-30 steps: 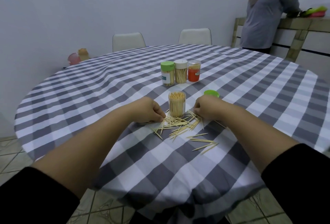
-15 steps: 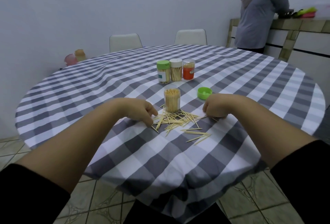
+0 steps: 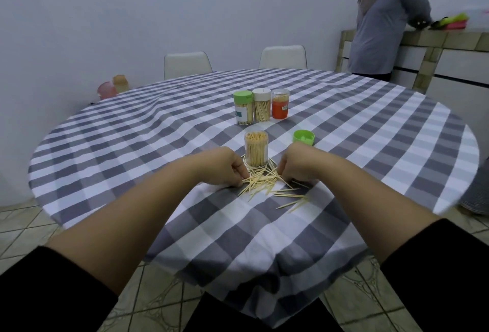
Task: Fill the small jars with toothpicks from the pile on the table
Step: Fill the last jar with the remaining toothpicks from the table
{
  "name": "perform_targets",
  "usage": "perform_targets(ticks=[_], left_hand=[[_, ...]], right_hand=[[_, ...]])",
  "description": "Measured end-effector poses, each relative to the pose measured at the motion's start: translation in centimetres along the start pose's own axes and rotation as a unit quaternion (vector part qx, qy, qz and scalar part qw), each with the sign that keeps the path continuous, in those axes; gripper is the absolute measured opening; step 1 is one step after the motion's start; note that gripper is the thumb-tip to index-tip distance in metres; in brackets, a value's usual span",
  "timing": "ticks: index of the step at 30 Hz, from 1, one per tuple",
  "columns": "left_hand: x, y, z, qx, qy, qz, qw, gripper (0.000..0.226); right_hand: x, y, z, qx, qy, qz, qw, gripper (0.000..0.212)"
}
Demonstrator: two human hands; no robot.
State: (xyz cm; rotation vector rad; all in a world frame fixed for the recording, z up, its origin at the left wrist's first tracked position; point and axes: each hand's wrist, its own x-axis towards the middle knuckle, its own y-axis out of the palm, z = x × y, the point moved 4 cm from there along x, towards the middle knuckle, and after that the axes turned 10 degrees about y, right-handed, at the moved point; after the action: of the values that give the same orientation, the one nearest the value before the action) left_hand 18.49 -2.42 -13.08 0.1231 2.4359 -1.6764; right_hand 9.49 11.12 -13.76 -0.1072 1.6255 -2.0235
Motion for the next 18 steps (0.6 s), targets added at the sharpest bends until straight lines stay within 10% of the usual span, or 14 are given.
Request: perform_targets(ticks=[12, 18], left_hand=[[0.0, 0.2, -0.1, 0.047, -0.055, 0.032, 0.997, 0.068], [0.6, -0.1, -0.7, 0.038, -0.034, 0.0, 0.999, 0.041]], right_hand=[[0.8, 0.4, 0.0, 0.065, 0.005, -0.012, 0.998, 0.03], [0.4, 0.5, 1.0, 0.158, 0.035, 0.046, 0.986, 0.03]])
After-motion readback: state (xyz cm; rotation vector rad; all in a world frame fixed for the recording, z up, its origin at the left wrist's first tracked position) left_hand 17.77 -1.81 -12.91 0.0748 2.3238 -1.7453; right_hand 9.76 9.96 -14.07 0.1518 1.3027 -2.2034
